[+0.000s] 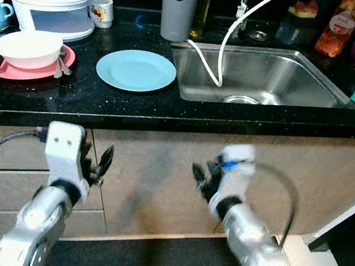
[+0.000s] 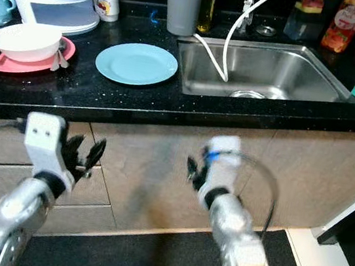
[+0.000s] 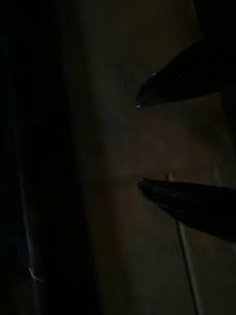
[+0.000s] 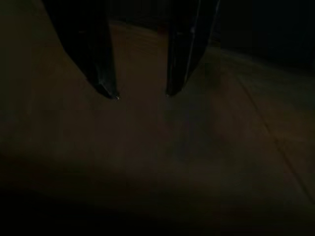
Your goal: Kitchen organization
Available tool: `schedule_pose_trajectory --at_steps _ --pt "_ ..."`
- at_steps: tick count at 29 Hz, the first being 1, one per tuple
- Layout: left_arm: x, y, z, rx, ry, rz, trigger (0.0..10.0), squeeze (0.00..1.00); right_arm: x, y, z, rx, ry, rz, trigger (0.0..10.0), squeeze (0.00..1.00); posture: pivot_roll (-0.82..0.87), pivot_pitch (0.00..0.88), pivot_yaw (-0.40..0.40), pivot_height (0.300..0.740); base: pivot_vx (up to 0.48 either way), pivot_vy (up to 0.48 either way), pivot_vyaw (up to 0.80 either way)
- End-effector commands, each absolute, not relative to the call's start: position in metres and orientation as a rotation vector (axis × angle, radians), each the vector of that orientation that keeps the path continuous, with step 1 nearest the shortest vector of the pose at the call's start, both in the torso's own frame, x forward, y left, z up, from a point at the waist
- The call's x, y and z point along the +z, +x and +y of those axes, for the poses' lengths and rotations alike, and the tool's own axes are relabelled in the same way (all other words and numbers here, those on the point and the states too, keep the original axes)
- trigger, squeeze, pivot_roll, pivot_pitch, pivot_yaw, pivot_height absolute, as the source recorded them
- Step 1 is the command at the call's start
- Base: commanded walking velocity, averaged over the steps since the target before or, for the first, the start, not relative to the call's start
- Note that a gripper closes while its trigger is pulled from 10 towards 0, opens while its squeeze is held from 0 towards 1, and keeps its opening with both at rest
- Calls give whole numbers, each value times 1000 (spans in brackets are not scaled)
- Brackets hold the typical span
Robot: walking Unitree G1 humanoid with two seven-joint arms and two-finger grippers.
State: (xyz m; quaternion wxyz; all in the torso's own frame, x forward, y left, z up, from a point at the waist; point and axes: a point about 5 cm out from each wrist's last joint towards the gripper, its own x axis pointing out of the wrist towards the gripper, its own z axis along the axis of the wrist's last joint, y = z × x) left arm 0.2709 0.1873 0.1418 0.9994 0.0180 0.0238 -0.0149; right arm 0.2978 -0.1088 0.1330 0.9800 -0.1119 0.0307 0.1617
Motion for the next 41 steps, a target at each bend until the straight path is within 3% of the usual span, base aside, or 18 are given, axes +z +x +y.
schedule_pose_trajectory --at_steps 1,6,10,13,31,36,41 --pt "121 269 194 10 66 89 10000 0 113 295 -105 332 -322 123 10000 0 -50 60 19 740 0 0 0" --pt "92 262 198 13 63 191 10000 0 105 293 -96 436 -402 116 10000 0 -66 54 15 740 0 0 0" --pt "91 264 195 1 67 199 10000 0 102 290 -94 466 -384 113 10000 0 -68 59 10 740 0 0 0" --pt "93 271 191 -5 57 170 10000 0 101 292 -96 486 -276 117 10000 0 -64 66 6 740 0 0 0" --pt "94 278 177 -31 -26 157 10000 0 99 294 -95 506 -263 114 10000 0 -61 94 21 740 0 0 0" --pt "92 278 179 -19 -9 163 10000 0 99 294 -94 509 -258 114 10000 0 -60 96 24 740 0 -480 0" --pt "93 279 181 -10 -27 160 10000 0 99 294 -92 509 -254 113 10000 0 -54 95 28 740 0 0 0"
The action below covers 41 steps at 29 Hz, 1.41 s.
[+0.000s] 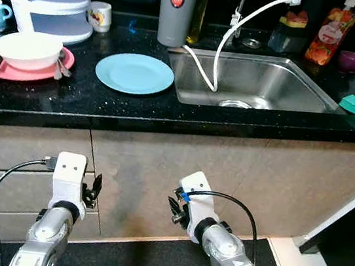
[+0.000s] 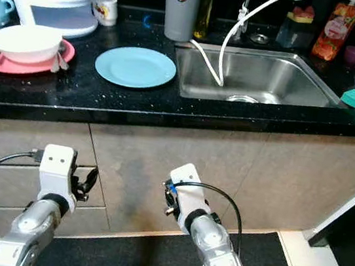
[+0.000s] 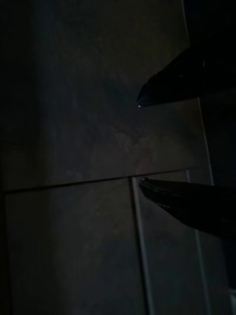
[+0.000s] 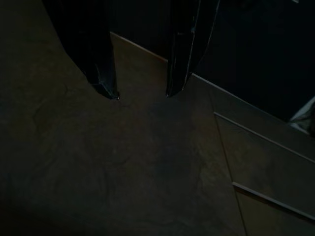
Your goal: Kitchen organization
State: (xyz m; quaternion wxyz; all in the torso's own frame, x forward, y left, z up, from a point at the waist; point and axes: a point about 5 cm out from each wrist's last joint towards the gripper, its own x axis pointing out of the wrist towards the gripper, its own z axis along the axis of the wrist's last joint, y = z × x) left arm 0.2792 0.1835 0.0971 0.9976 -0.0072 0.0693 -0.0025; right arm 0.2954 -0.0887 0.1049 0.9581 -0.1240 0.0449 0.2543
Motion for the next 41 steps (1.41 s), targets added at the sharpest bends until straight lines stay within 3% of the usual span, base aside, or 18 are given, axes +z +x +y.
schedule_pose_trajectory --at_steps 1,28,36,41 --pt "93 279 181 -10 -27 160 10000 0 99 294 -92 509 -254 113 10000 0 -54 95 28 740 0 0 0" --pt "88 278 179 -31 -25 187 10000 0 98 297 -93 510 -249 127 10000 0 -63 97 19 740 0 0 0" --pt "89 269 184 11 -10 142 10000 0 112 294 -92 478 -357 18 10000 0 -42 100 16 740 0 0 0" --pt "98 262 194 113 -34 41 10000 0 115 296 -107 327 -344 -12 10000 0 -33 102 19 740 0 0 0"
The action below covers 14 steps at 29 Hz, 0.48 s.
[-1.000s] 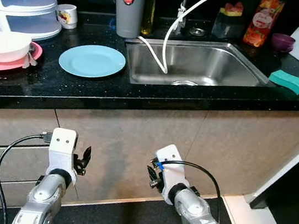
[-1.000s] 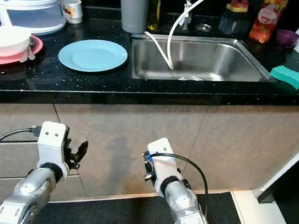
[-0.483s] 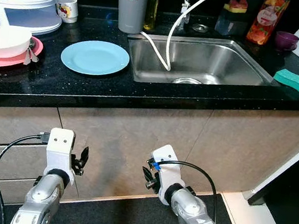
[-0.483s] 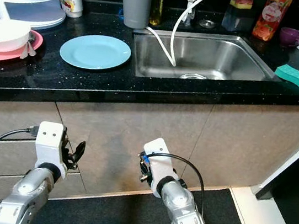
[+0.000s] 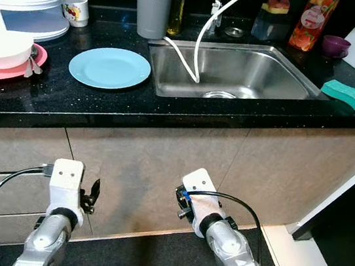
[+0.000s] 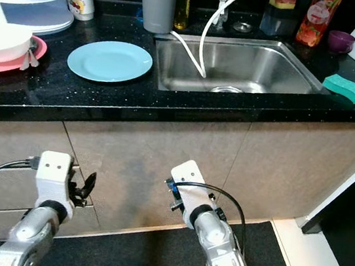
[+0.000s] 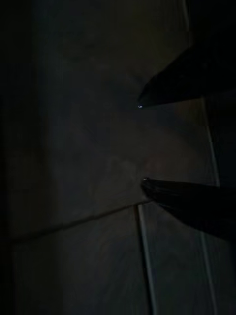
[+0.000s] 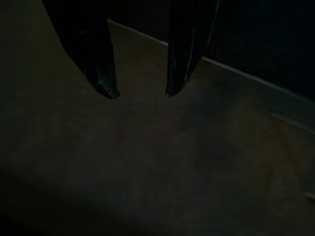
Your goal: Kitchen organization
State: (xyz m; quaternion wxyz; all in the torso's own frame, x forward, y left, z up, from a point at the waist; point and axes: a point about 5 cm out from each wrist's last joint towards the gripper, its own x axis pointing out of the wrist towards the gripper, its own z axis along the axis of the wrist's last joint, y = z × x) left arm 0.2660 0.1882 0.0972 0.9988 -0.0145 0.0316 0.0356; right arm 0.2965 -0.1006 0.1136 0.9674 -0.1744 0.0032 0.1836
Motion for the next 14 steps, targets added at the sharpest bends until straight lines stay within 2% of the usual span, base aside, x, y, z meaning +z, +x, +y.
schedule_pose_trajectory --at_steps 1,7,14 --pt "99 260 196 134 -40 26 10000 0 115 295 -110 303 -328 -10 10000 0 -35 100 21 740 0 0 0" --pt "94 254 197 159 -31 56 10000 0 107 288 -113 348 -229 44 10000 0 -43 96 16 740 0 0 0" --pt "93 252 191 136 -21 69 10000 0 104 286 -112 378 -210 73 10000 0 -38 102 27 740 0 0 0"
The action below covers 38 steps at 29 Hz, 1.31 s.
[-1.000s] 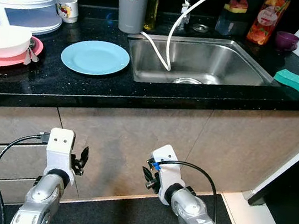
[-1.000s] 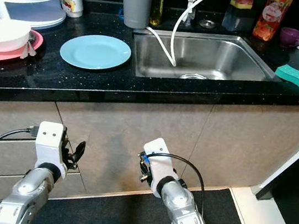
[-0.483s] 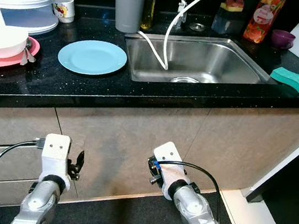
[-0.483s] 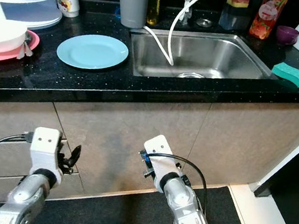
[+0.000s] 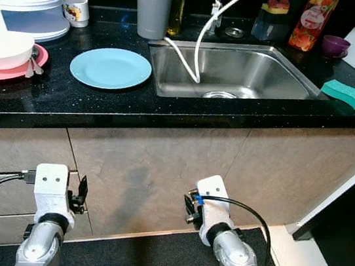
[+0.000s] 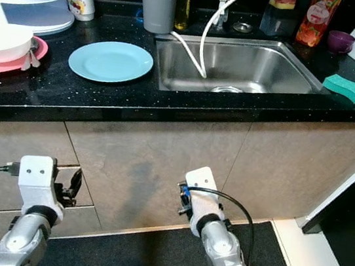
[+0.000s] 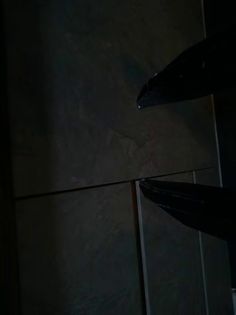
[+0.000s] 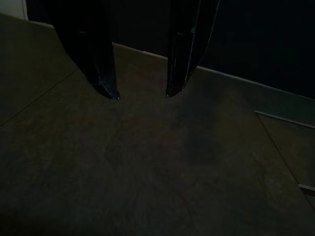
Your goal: Kitchen organization
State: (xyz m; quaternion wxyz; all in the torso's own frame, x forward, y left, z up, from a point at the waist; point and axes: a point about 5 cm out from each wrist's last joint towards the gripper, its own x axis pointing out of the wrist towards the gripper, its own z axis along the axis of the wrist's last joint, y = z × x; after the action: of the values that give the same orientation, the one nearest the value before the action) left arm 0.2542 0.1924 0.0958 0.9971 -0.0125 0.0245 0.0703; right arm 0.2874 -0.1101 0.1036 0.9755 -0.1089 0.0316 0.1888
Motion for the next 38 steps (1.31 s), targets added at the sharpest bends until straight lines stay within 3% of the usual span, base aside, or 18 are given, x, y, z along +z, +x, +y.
schedule_pose_trajectory --at_steps 1,38 --pt "93 252 190 130 -25 66 10000 0 104 286 -112 379 -211 75 10000 0 -41 102 26 740 0 0 0" --pt "87 268 180 74 8 127 10000 0 96 290 -108 421 -206 88 10000 0 -63 73 17 740 0 0 0"
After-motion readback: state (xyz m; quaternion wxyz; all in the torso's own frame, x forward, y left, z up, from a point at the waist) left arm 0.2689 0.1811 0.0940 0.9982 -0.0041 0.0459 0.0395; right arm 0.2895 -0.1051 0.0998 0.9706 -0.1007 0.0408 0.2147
